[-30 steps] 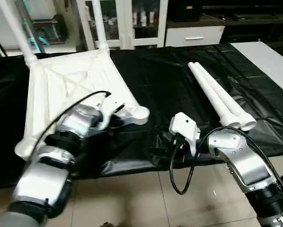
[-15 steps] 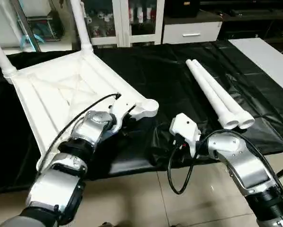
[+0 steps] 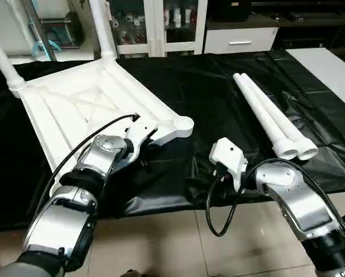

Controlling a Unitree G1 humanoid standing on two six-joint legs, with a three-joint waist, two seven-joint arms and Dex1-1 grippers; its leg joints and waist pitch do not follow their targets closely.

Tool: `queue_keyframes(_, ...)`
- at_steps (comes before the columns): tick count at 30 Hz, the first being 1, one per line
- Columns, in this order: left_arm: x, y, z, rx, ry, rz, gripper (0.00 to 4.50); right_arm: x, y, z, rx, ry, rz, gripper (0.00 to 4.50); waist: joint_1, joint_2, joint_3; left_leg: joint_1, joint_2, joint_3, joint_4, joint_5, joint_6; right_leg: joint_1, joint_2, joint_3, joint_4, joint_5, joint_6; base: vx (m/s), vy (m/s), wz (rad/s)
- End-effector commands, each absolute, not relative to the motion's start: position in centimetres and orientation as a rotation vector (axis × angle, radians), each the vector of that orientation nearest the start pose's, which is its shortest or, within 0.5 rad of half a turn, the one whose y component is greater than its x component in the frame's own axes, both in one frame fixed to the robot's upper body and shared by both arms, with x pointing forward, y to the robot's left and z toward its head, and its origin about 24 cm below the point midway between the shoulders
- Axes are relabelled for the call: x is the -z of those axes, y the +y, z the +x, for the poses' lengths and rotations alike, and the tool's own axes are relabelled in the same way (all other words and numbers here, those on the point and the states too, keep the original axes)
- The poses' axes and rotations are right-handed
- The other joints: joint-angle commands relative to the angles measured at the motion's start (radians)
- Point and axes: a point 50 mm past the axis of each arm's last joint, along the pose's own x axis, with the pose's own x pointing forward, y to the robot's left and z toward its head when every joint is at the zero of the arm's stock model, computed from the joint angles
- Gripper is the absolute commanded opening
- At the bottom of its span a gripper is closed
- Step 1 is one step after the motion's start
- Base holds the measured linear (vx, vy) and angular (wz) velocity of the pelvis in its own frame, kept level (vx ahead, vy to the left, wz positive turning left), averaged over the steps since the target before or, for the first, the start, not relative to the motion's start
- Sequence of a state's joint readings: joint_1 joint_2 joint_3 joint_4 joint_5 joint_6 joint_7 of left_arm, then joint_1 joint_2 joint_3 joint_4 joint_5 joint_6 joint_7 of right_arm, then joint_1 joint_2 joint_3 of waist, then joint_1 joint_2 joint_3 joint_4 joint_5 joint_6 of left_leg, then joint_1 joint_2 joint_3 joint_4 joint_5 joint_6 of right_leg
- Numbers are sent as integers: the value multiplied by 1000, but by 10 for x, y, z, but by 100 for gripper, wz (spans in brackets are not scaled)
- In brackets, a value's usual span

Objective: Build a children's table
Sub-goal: Rotate table base

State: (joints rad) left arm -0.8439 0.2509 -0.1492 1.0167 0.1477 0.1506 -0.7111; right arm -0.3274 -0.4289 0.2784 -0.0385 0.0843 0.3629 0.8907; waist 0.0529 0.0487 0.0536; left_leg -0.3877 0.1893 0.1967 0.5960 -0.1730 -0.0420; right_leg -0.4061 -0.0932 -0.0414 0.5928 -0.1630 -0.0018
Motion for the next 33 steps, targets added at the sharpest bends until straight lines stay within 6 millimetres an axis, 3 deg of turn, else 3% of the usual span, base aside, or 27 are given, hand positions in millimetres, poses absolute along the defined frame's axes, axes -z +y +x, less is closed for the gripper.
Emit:
queue_keyframes(1,-45,140,367,756,563,359,54,-88,-125,275,-1103,242,-351,380,0,2,-72,26,32,-23,-77,-302,23,44,-43,26,-68,-170,-230,0,0,0)
queue_keyframes(5,-43,153,371,624,575,333,20,-86,-132,277,-1037,250,-354,380,1,2,-69,28,32,-23,-79,-332,10,42,-42,25,-72,-216,-221,0,0,0)
queue_keyframes(6,-43,156,371,604,576,334,18,-85,-133,277,-1026,250,-353,380,0,7,-67,29,30,-24,-80,-350,3,41,-43,25,-75,-250,-210,0,0,0)
queue_keyframes(7,-43,160,372,581,577,337,14,-85,-134,277,-1016,249,-351,380,-2,3,-67,29,29,-25,-82,-364,-3,41,-42,24,-78,-273,-200,0,0,0)
queue_keyframes(12,-46,183,374,464,590,337,1,-86,-139,277,-986,251,-342,380,-26,0,-68,15,24,-31,-82,-348,5,50,-43,21,-79,-290,-180,0,0,0)
queue_keyframes(17,-49,205,371,435,602,367,1,-86,-143,278,-971,256,-346,380,-47,-1,-70,8,22,-33,-78,-320,26,52,-41,18,-76,-263,-194,0,0,0)
queue_keyframes(19,-48,208,369,488,595,389,1,-85,-143,278,-966,257,-349,380,-49,-2,-72,12,23,-30,-74,-300,37,48,-41,19,-75,-230,-214,0,0,0)
queue_keyframes(20,-46,210,362,599,594,428,1,-85,-143,280,-960,256,-351,380,-49,-2,-71,13,24,-29,-74,-296,40,47,-40,20,-75,-222,-221,0,0,0)
queue_keyframes(25,-44,215,349,787,573,502,1,-85,-142,281,-956,253,-357,380,-36,4,-71,21,34,-25,-77,-281,39,42,-42,23,-66,-165,-254,0,0,0)
queue_keyframes(30,-47,229,346,780,549,622,1,-85,-141,282,-953,249,-362,380,-10,5,-66,43,39,-19,-83,-361,-10,25,-40,29,-71,-241,-227,0,0,0)
queue_keyframes(32,-51,231,348,758,540,592,1,-85,-141,282,-953,249,-361,380,-6,1,-65,40,37,-19,-85,-362,-21,29,-42,31,-69,-255,-216,0,0,0)
queue_keyframes(33,-53,231,349,745,537,573,30,-85,-141,281,-954,249,-360,380,-7,-3,-66,33,36,-20,-87,-353,-25,32,-43,32,-68,-261,-205,0,0,0)
